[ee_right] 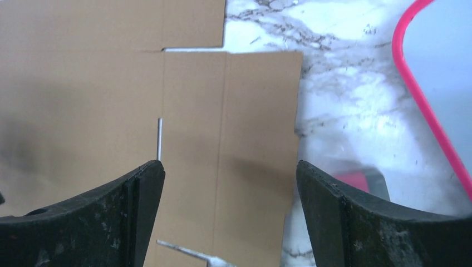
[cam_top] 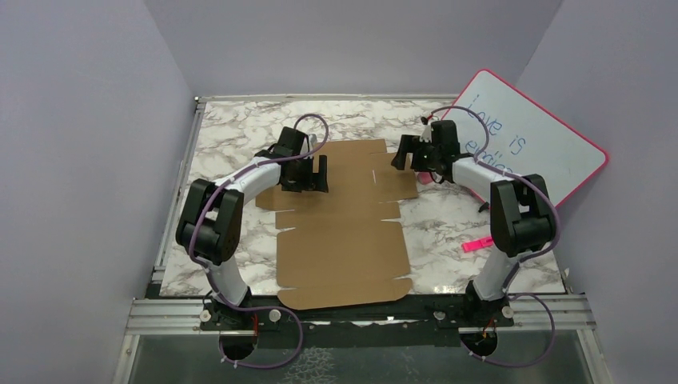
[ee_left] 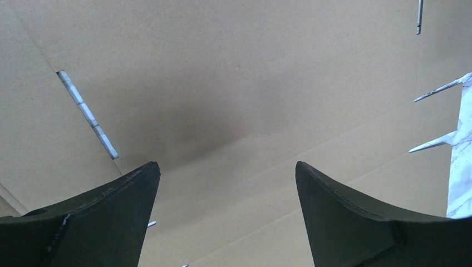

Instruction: Fold the paper box

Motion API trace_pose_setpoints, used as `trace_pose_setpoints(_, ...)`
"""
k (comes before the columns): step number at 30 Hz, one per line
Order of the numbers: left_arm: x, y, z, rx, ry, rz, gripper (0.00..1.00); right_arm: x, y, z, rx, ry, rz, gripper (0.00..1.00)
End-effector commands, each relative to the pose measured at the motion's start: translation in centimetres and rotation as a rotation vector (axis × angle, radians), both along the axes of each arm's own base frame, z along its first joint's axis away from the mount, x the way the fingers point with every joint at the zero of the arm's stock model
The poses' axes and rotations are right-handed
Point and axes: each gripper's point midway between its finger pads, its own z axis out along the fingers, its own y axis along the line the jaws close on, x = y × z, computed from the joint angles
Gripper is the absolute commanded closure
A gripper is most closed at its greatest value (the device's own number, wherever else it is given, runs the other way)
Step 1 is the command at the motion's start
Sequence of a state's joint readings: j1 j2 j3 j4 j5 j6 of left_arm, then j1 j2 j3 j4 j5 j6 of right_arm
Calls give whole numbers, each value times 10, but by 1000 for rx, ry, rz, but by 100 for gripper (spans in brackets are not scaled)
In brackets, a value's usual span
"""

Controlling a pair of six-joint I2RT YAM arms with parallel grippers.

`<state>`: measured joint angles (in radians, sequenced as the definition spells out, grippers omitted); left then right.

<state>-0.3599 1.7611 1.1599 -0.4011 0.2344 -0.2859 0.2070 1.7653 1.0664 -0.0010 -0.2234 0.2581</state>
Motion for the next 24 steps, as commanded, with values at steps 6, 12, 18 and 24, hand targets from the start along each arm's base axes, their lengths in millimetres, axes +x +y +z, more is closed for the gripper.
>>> trace_pose_setpoints(6,-3,6,-11,27,19,-40,8,23,-12,-26,-80,44,-28,13)
trace_pose_setpoints(12,-5,6,-18,29,43,-45,8,12,-9,-40,-67,95,-12,17)
trace_pose_setpoints(18,-7,6,-26,34,66,-47,8,2,-6,-46,-58,131,17,24)
trace_pose_setpoints(24,-9,5,-33,32,90,-46,8,0,5,-22,-12,95,73,36)
